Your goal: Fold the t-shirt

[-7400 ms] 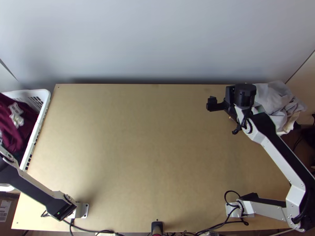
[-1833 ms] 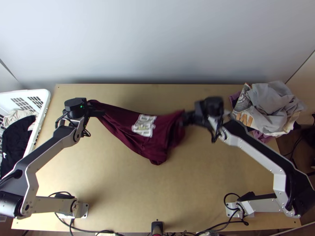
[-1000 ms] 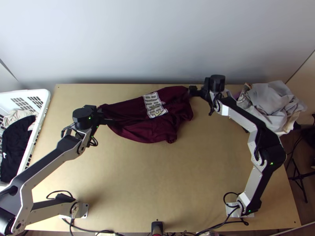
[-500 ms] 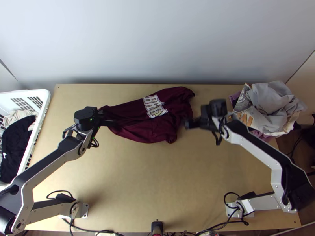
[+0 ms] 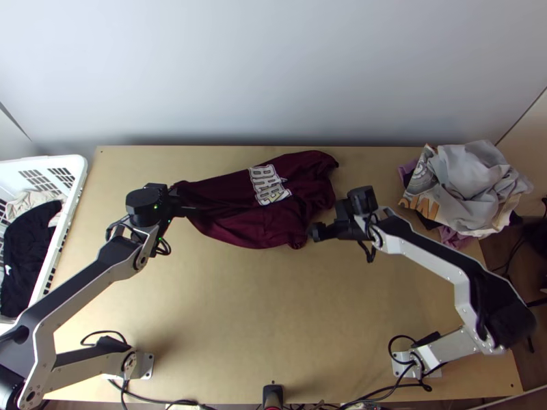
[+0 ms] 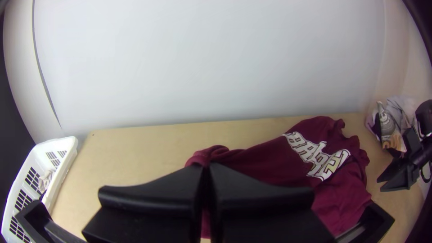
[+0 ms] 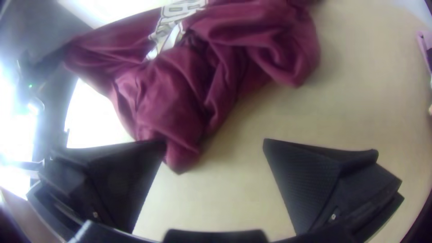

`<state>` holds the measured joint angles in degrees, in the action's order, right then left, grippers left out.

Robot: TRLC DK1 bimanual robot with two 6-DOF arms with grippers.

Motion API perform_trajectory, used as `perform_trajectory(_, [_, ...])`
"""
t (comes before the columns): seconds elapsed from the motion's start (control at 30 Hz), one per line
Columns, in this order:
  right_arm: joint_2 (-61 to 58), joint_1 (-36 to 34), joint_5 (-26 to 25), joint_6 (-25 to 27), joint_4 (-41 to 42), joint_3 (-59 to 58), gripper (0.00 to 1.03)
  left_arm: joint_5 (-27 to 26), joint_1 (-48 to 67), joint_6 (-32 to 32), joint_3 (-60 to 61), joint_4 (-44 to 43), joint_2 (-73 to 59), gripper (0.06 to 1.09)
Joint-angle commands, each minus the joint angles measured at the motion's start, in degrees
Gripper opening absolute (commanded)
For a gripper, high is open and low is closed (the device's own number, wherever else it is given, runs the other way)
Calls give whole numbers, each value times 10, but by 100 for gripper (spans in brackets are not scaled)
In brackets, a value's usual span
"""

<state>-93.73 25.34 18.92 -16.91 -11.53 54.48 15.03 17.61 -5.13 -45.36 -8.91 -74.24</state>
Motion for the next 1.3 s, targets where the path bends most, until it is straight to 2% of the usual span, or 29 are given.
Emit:
perform_trajectory(0.0, [-77, -17, -7, -1, 17, 62, 99, 0, -6, 2, 8, 2, 12, 9])
perform_trajectory(0.2, [-131, -20, -21, -22, 24, 129, 99, 1, -6, 2, 14, 1, 18, 9])
perform_trajectory(0.27, [-143, -15, -34, -23, 24, 146, 92, 0, -10, 2, 15, 0, 17, 9])
perform_trajectory(0.3, [-144, -10, -49, -22, 24, 150, 83, 0, -11, 2, 16, 0, 17, 9])
perform_trajectory(0.33, [-144, -1, -81, -16, 28, 155, 64, 0, -12, 3, 17, -1, 16, 9])
perform_trajectory(0.4, [-144, 14, -126, 21, 35, 170, 1, 0, -13, 6, 19, -3, 16, 9])
perform_trajectory(0.6, [-105, 18, -136, 30, 13, 168, 3, 0, -21, 15, 22, -7, 15, 9])
perform_trajectory(0.83, [40, 3, -136, 35, -11, 134, 3, -2, -30, 16, 36, -23, 11, 9])
perform_trajectory(1.07, [157, -18, -136, 27, -113, 213, 3, -2, -37, 20, 41, -30, -4, 9])
perform_trajectory(1.27, [178, -32, -136, 7, -131, 301, 3, -3, -53, 25, 43, -52, -28, 9])
